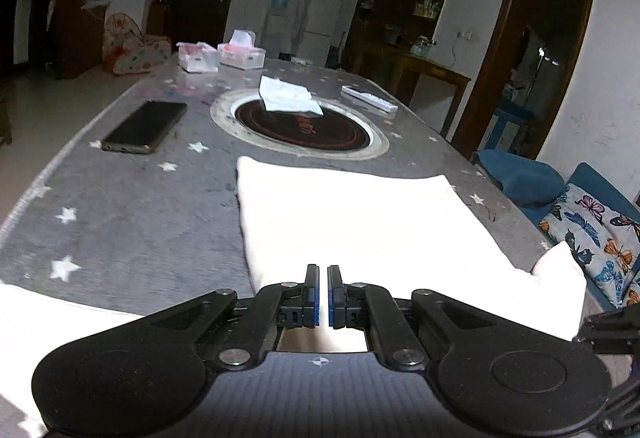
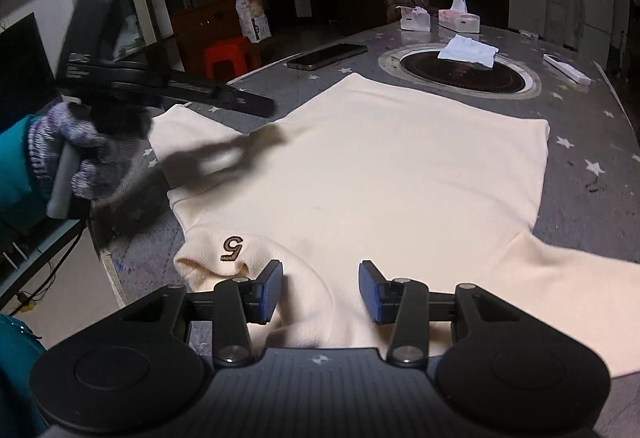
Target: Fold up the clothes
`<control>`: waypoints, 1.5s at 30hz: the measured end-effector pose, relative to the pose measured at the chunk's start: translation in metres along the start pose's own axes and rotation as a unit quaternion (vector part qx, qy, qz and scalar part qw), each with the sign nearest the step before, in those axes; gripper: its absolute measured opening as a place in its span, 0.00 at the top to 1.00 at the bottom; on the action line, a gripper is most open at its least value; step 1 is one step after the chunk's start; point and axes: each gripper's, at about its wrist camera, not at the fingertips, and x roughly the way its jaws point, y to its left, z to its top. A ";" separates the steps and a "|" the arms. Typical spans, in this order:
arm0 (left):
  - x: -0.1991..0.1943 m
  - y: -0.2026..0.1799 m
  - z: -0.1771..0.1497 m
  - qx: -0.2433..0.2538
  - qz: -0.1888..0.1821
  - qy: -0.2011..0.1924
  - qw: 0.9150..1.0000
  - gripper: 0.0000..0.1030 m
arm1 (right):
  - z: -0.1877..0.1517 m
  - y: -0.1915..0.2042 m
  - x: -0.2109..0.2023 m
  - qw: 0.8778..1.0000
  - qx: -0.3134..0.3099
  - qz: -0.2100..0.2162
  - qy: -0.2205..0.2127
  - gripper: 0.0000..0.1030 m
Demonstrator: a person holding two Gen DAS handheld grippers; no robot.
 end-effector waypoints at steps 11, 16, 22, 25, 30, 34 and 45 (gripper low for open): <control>0.013 0.021 -0.013 -0.033 0.029 0.024 0.999 0.95 | -0.006 -0.005 -0.001 1.000 0.010 0.001 0.000 0.54; 0.014 0.015 -0.014 -0.016 0.039 0.022 0.999 0.95 | -0.005 -0.012 -0.009 0.999 0.025 -0.012 -0.022 0.51; 0.015 0.016 -0.013 -0.016 0.041 0.024 0.999 0.95 | -0.005 -0.031 -0.013 0.997 0.051 -0.038 -0.038 0.51; 0.016 0.016 -0.013 -0.015 0.042 0.025 0.999 0.95 | -0.003 -0.038 -0.015 0.996 0.061 -0.046 -0.047 0.51; 0.016 0.014 -0.014 -0.009 0.045 0.026 0.999 0.95 | 0.000 -0.051 -0.019 0.993 0.077 -0.059 -0.061 0.51; 0.016 0.014 -0.014 -0.008 0.045 0.027 0.999 0.95 | 0.004 -0.063 -0.012 0.991 0.087 -0.071 -0.069 0.50; 0.017 0.012 -0.013 0.003 0.050 0.030 0.998 0.95 | -0.026 -0.096 -0.036 0.979 0.143 -0.129 -0.063 0.49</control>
